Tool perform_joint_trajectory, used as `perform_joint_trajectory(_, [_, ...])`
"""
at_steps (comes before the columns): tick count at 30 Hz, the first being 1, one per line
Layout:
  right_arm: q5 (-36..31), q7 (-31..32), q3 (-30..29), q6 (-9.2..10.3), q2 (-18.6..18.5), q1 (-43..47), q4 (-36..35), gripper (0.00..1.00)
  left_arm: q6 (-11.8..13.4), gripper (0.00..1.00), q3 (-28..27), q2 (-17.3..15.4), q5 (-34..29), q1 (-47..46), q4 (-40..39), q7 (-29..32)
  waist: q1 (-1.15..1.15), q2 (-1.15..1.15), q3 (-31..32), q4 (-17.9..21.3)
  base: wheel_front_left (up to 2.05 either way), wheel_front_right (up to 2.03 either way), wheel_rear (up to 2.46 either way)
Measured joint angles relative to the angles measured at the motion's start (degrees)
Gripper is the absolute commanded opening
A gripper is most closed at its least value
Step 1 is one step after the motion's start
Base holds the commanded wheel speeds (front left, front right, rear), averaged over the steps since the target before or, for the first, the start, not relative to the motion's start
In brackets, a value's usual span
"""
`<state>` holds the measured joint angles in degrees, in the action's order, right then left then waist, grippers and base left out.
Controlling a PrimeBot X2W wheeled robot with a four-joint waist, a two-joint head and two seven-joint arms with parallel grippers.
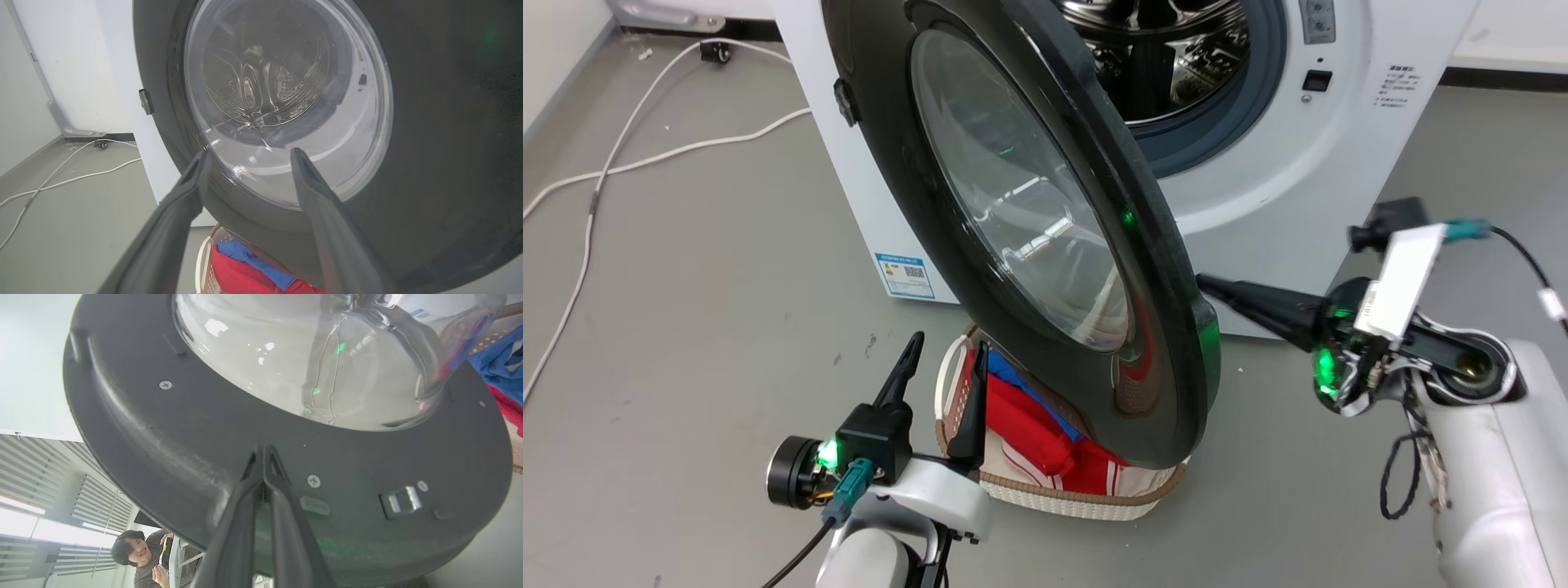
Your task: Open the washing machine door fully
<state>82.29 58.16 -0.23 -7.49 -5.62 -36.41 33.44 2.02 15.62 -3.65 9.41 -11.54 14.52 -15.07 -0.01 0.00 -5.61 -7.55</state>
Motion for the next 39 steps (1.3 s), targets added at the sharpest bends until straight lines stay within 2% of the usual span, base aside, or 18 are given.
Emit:
perform_joint_trajectory(6, [-1.77,-10.23,-5.11,0.00,0.14,7.58,-7.65,0.00,-0.02,1.00,-0.44,0.01,0.36,1.42,0.56,0.00,0.00,0.00,1.71,1.06,0.00,0.00,0.00])
perform_joint_trajectory(20, [-9.07,-26.73,-12.26,0.00,1.44,32.15,-25.80,0.00,0.20,1.00,-2.31,-0.73,1.46,4.58,1.42,0.00,0.00,0.00,5.51,5.03,0.00,0.00,0.00])
perform_joint_trajectory(21, [-9.75,-27.75,-12.25,0.00,1.58,33.53,-26.83,0.08,0.32,1.00,-2.61,-0.74,1.57,4.81,1.36,0.00,0.00,0.00,5.65,5.26,0.00,0.00,0.00])
perform_joint_trajectory(22, [-10.05,-28.73,-12.16,0.00,1.76,34.81,-27.81,0.44,0.57,1.00,-2.92,-0.73,1.85,5.08,1.31,0.00,0.00,0.00,5.80,5.52,0.00,0.00,0.00])
perform_joint_trajectory(23, [-11.01,-29.98,-11.98,0.00,1.91,36.10,-28.74,0.91,0.59,1.00,-3.09,-0.73,1.97,5.37,1.26,0.00,0.00,0.00,5.96,5.73,0.00,0.00,0.00])
perform_joint_trajectory(24, [-12.15,-31.17,-11.67,0.00,2.07,37.28,-29.65,1.00,0.79,1.00,-3.19,-0.70,1.98,5.68,1.22,0.00,0.00,0.00,6.11,5.92,0.00,0.00,0.00])
perform_joint_trajectory(28, [-14.73,-35.90,-10.34,0.00,2.38,40.75,-33.44,1.00,1.20,1.00,-3.61,-0.59,2.43,6.60,1.01,0.00,0.00,0.00,6.61,6.48,0.00,0.00,0.00])
perform_joint_trajectory(31, [-20.75,-40.75,-9.24,0.00,2.47,42.30,-36.59,1.00,1.26,1.00,-3.88,-0.54,2.53,7.06,0.97,0.00,0.00,0.00,6.90,6.82,0.00,0.00,0.00])
perform_joint_trajectory(35, [-36.79,-49.46,-8.39,0.00,0.00,42.89,-39.87,1.00,1.44,1.00,-4.30,-0.56,2.56,7.42,0.76,0.00,0.00,0.00,7.12,7.14,0.00,0.00,0.00])
perform_joint_trajectory(39, [-49.54,-54.22,-7.50,0.00,-1.19,43.48,-41.14,1.00,1.44,1.00,-4.59,-1.02,2.52,7.45,0.86,0.00,0.01,0.00,7.29,7.27,0.00,0.00,0.00])
